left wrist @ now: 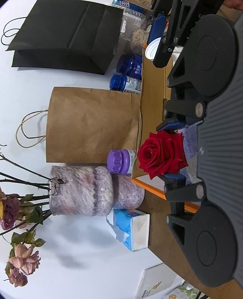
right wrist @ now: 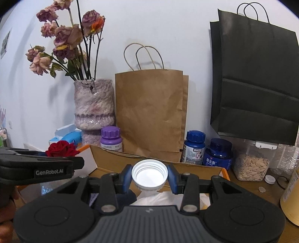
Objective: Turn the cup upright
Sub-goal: 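Carry the red rose and bottle cap over the box and release both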
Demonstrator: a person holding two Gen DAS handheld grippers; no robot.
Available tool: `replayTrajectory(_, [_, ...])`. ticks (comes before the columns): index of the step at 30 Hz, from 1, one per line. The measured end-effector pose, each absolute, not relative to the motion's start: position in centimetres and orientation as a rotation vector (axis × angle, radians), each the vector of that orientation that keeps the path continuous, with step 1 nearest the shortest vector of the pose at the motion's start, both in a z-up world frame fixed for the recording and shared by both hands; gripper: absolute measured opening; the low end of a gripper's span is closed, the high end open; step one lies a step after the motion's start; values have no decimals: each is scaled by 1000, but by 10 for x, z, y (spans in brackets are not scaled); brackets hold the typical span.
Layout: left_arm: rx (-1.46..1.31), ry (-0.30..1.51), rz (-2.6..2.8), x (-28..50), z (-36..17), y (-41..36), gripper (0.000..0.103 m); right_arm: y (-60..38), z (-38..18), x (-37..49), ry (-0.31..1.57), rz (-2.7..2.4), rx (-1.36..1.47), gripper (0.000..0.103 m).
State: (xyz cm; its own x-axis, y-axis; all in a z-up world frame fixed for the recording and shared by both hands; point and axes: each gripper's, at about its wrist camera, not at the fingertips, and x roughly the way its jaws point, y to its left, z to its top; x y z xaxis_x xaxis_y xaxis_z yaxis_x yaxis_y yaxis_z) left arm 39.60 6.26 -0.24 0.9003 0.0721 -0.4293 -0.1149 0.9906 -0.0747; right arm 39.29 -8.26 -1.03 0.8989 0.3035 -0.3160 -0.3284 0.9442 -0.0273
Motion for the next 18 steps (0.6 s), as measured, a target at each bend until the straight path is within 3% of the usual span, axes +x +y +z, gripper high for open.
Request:
replayTrajectory(4, [-89, 452, 88, 397, -5, 62, 48, -83, -12, 394, 325, 322, -82, 39])
replayTrajectory(10, [-70, 433, 103, 395, -4, 62, 81, -87, -16, 397, 345, 303, -73, 40])
replayTrajectory(13, [-71, 416, 117, 393, -3, 63, 102, -90, -16, 398, 349, 294, -54, 69])
replayTrajectory(14, [-70, 408, 126, 392, -2, 64, 103, -92, -16, 398, 344, 288, -49, 85])
replayTrajectory(15, [-64, 401, 135, 391, -2, 63, 103, -93, -15, 398, 338, 283, -46, 93])
replayTrajectory(18, [-62, 405, 139, 392, -1, 64, 103, -95, -14, 397, 329, 280, -32, 103])
